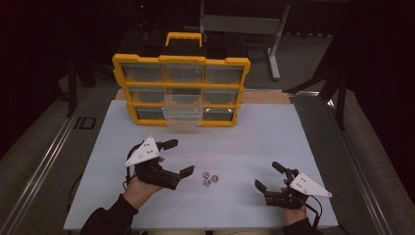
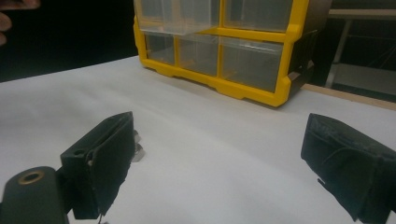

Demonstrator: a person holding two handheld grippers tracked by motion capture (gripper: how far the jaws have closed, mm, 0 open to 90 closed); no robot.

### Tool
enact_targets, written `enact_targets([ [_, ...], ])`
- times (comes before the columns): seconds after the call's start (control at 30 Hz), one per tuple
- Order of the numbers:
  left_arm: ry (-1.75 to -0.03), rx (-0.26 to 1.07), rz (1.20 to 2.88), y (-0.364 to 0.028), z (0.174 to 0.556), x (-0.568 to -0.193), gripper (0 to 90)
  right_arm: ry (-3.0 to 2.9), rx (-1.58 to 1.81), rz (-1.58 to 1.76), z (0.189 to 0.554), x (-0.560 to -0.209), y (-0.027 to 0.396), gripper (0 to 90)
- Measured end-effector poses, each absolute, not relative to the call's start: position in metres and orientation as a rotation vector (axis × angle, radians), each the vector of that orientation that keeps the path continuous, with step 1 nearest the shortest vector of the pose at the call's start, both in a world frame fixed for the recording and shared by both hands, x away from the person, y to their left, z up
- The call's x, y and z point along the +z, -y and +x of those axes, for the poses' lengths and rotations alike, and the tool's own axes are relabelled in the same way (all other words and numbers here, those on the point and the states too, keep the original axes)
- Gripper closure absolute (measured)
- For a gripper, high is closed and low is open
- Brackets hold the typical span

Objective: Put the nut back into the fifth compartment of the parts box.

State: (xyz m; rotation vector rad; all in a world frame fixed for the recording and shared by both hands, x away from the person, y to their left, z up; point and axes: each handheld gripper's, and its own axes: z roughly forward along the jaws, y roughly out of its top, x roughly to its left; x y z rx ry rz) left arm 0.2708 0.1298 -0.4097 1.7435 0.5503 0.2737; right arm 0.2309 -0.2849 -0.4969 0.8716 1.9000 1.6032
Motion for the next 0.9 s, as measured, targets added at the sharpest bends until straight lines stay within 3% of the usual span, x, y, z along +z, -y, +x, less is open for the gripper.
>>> enact_targets([
  [0.63, -0.547, 0.228, 1.862, -0.093, 0.289, -0.449, 5.2, -1.912, 1.603, 0.867, 0.231, -0.497, 0.284, 9.9],
  [0.9, -0.555, 0.198, 1.949, -0.083, 0.296, -0.464, 12.2, -1.917, 1.603, 0.875, 0.231, -0.497, 0.284, 9.9],
])
